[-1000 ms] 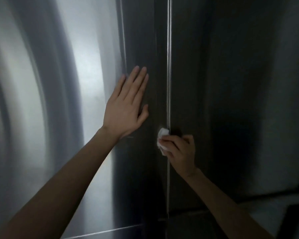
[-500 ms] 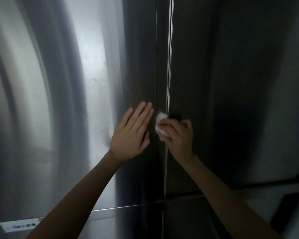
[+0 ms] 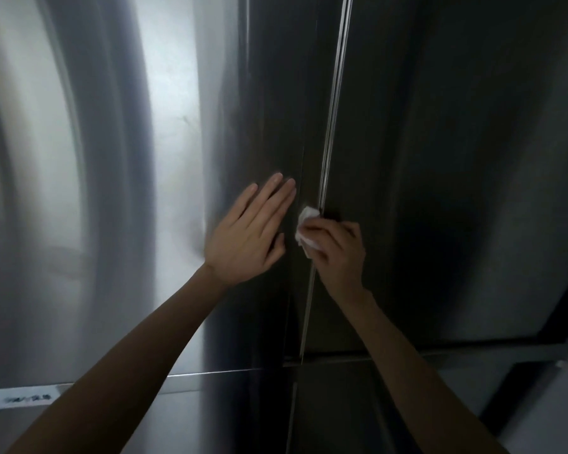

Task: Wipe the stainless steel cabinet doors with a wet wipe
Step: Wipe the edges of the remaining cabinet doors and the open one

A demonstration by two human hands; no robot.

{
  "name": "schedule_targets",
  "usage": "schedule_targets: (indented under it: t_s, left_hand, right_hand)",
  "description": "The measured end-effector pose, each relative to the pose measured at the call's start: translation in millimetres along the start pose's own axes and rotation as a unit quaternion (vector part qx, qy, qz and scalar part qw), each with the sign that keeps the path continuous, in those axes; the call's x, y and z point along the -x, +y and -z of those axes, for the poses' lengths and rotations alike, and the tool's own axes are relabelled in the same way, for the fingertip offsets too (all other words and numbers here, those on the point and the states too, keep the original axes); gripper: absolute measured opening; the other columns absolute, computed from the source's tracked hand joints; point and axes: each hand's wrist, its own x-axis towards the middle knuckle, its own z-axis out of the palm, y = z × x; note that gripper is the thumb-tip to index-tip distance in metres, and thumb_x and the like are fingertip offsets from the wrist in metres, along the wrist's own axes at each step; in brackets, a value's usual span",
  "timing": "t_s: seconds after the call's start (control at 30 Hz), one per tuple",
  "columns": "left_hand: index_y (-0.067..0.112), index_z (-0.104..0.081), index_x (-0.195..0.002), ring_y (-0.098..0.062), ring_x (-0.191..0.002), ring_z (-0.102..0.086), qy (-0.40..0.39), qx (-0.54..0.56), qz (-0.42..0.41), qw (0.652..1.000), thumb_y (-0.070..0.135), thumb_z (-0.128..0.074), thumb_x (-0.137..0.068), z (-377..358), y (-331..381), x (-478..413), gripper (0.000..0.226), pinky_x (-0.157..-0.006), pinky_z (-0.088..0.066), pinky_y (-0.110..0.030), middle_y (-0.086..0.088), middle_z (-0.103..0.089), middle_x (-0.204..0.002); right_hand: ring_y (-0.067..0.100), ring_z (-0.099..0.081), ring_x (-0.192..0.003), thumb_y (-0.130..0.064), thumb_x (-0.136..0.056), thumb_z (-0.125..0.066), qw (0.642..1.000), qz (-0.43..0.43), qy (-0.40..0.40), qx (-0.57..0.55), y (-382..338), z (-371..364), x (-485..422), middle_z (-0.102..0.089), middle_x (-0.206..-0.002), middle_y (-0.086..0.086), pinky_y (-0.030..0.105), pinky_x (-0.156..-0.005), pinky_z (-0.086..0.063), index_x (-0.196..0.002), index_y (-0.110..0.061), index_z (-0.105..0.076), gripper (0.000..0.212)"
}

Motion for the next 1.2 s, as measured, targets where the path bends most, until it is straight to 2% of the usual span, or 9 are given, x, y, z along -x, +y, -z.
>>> schedule_targets:
  t_s: [0.13, 0.33, 0.47, 0.6, 0.77, 0.87, 0.97, 1.07, 1.2]
  left_hand:
    - [0.002, -0.026, -0.149, -0.023, -0.149, -0.016, -0.009, 0.036, 0.026, 0.999, 0.022, -0.041, -0.092, -3, 9, 20, 0.063, -0.122, -0.013, -0.039, -0.013, -0.029, -0.155]
    - [0.009, -0.017, -0.150, -0.021, -0.147, -0.013, -0.147, 0.019, -0.003, 0.989, 0.031, -0.045, -0.083, -13, 45, 107, 0.076, -0.121, -0.004, -0.035, -0.011, -0.026, -0.154]
    - [0.008, -0.021, -0.149, -0.021, -0.146, -0.019, -0.132, 0.047, 0.010, 0.990, 0.028, -0.044, -0.085, -15, 45, 108, 0.071, -0.121, -0.009, -0.035, -0.011, -0.031, -0.153]
    - [0.008, -0.022, -0.149, -0.022, -0.145, -0.022, -0.144, 0.052, 0.011, 0.988, 0.029, -0.043, -0.084, -13, 46, 108, 0.072, -0.120, -0.011, -0.036, -0.010, -0.032, -0.153]
    - [0.007, -0.028, -0.146, -0.023, -0.143, -0.027, -0.129, 0.052, 0.016, 0.990, 0.028, -0.042, -0.087, -14, 47, 107, 0.065, -0.119, -0.011, -0.036, -0.010, -0.033, -0.151]
    - [0.007, -0.028, -0.146, -0.023, -0.142, -0.028, -0.121, 0.054, 0.018, 0.991, 0.028, -0.042, -0.087, -14, 48, 108, 0.065, -0.119, -0.012, -0.036, -0.011, -0.035, -0.150]
    - [0.006, -0.025, -0.147, -0.022, -0.142, -0.027, -0.123, 0.052, 0.016, 0.991, 0.028, -0.043, -0.086, -14, 47, 107, 0.067, -0.119, -0.014, -0.036, -0.011, -0.035, -0.150]
    - [0.007, -0.023, -0.148, -0.020, -0.144, -0.023, -0.131, 0.050, 0.016, 0.990, 0.028, -0.045, -0.086, -13, 46, 107, 0.070, -0.120, -0.013, -0.036, -0.010, -0.034, -0.151]
    - [0.008, -0.022, -0.148, -0.020, -0.144, -0.021, -0.126, 0.056, 0.020, 0.990, 0.030, -0.044, -0.089, -12, 46, 107, 0.067, -0.120, -0.012, -0.036, -0.010, -0.034, -0.150]
  right_hand:
    - [0.012, -0.051, -0.088, -0.002, -0.062, -0.082, 0.989, -0.137, -0.040, -0.028, -31, -7, 77, -0.056, -0.108, -0.009, 0.025, -0.072, -0.043, -0.102, -0.021, -0.061, 0.050]
    - [0.009, -0.062, -0.080, -0.008, -0.049, -0.093, 0.967, -0.062, -0.245, 0.030, -45, 1, 153, -0.072, -0.087, -0.003, 0.025, -0.072, -0.036, -0.069, -0.017, -0.074, 0.030]
    - [0.010, -0.061, -0.088, -0.015, -0.070, -0.075, 0.988, -0.051, -0.139, 0.050, -33, 6, 85, -0.072, -0.093, 0.001, 0.025, -0.079, -0.035, -0.081, -0.013, -0.074, 0.012]
    - [0.011, -0.054, -0.089, -0.016, -0.079, -0.064, 0.995, -0.094, -0.035, 0.028, -26, 2, 38, -0.071, -0.095, 0.006, 0.029, -0.075, -0.039, -0.089, -0.006, -0.072, 0.017]
    - [0.021, -0.066, -0.081, -0.001, -0.056, -0.088, 0.972, -0.186, -0.140, 0.030, -50, 0, 109, -0.070, -0.097, 0.003, 0.022, -0.075, -0.047, -0.090, -0.011, -0.073, 0.038]
    - [0.015, -0.067, -0.080, -0.005, -0.054, -0.089, 0.974, -0.092, -0.202, 0.038, -44, 8, 102, -0.072, -0.091, 0.002, 0.022, -0.077, -0.041, -0.082, -0.012, -0.074, 0.033]
    - [0.014, -0.062, -0.089, -0.010, -0.074, -0.070, 0.982, 0.032, -0.172, 0.070, -25, 20, 52, -0.073, -0.094, 0.005, 0.027, -0.080, -0.036, -0.082, -0.010, -0.074, 0.009]
    - [0.016, -0.060, -0.091, -0.016, -0.080, -0.061, 0.987, 0.071, -0.101, 0.107, -4, 26, -11, -0.071, -0.101, 0.007, 0.030, -0.081, -0.037, -0.092, -0.007, -0.072, 0.019]
    - [0.018, -0.065, -0.084, -0.018, -0.083, -0.057, 0.981, 0.100, -0.105, 0.130, -1, 30, -10, -0.072, -0.098, 0.006, 0.031, -0.077, -0.037, -0.090, -0.008, -0.073, 0.020]
